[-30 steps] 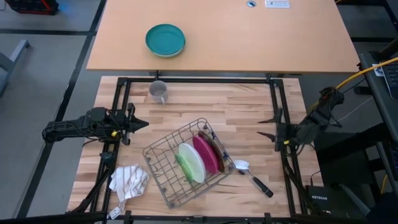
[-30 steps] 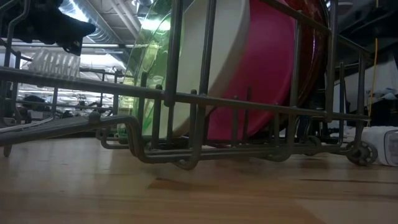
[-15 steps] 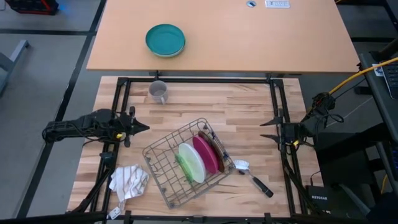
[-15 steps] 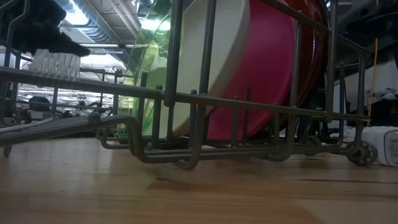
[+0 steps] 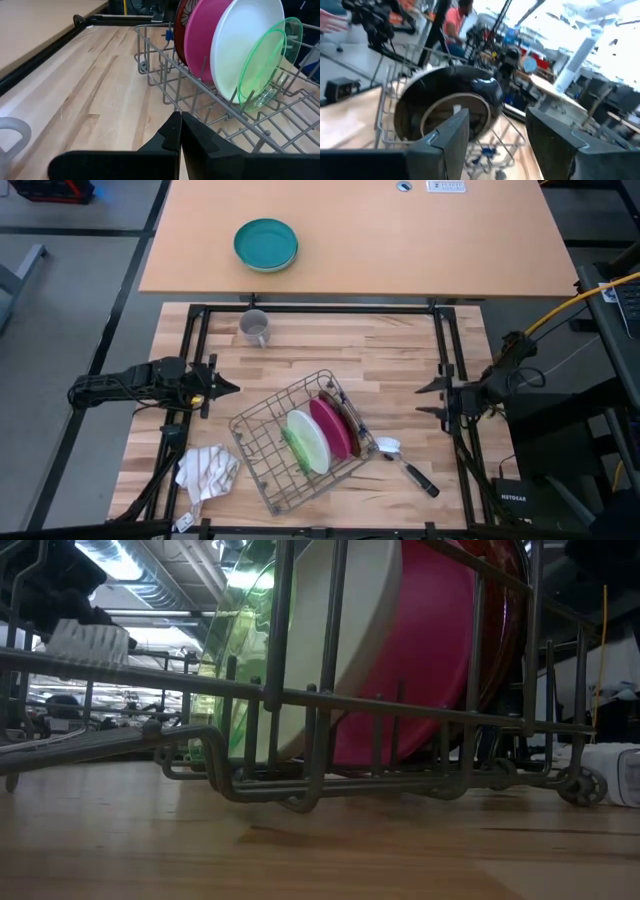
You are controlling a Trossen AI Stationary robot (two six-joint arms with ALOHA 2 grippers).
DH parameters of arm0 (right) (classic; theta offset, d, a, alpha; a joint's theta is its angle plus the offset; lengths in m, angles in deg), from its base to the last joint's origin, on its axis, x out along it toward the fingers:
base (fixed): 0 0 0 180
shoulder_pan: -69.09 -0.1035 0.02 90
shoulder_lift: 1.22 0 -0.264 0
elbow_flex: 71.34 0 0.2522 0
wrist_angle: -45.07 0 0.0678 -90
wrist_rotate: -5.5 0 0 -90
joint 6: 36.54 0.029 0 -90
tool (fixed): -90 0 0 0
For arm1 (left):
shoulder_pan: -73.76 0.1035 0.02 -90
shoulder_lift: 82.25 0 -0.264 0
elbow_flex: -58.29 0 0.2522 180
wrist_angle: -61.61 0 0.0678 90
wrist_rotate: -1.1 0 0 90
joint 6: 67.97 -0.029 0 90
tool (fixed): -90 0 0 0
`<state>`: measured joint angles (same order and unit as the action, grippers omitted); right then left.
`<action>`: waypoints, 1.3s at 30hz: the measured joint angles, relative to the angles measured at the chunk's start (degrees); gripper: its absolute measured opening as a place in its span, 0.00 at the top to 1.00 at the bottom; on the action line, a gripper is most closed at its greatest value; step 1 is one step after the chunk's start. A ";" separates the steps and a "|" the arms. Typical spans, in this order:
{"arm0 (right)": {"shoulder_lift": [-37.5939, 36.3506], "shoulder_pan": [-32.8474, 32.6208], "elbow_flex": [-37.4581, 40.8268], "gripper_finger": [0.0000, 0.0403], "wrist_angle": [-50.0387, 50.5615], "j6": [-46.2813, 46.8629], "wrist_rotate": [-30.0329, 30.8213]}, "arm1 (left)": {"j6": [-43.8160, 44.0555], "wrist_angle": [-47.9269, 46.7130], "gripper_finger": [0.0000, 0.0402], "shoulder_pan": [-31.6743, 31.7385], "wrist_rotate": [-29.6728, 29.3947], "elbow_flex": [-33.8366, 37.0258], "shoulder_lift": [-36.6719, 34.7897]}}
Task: Sort dishes
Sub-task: Return to Home Position
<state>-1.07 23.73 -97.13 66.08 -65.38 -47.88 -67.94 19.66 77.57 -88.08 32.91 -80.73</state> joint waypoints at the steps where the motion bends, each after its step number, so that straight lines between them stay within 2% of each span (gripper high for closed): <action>1: -0.02 0.00 1.26 0.51 -2.02 -0.13 -0.65 | -0.02 -0.02 1.00 -0.01 0.00 0.00 0.00; 9: 0.00 0.02 11.09 0.51 -17.03 -0.18 -1.29 | -0.01 0.02 1.00 0.00 0.00 0.00 0.00; 11: 0.07 0.04 11.31 0.51 -18.08 -0.15 -1.31 | -0.02 0.05 1.00 -0.01 0.00 0.00 0.02; 15: 0.08 1.47 11.33 0.51 -18.31 -2.49 -1.20 | -0.02 0.12 1.00 0.00 0.00 0.00 0.02; 22: 0.00 9.58 11.37 0.51 -19.22 -7.30 -1.14 | 0.00 0.07 1.00 0.01 0.00 0.00 0.02; 30: 0.00 17.50 11.43 0.51 -14.30 -5.39 -2.81 | -0.02 0.07 1.00 -0.01 0.00 0.00 0.02; 34: 0.00 19.70 11.46 0.51 -12.23 -3.06 -5.68 | -0.02 0.07 1.00 0.01 0.00 0.00 0.02; 39: 0.00 20.94 11.50 0.51 -12.09 -2.67 -6.12 | -0.02 0.07 1.00 -0.01 0.00 0.00 0.02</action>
<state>-1.07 44.67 -85.63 53.99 -68.05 -54.00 -67.96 19.73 77.56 -88.08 32.91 -80.71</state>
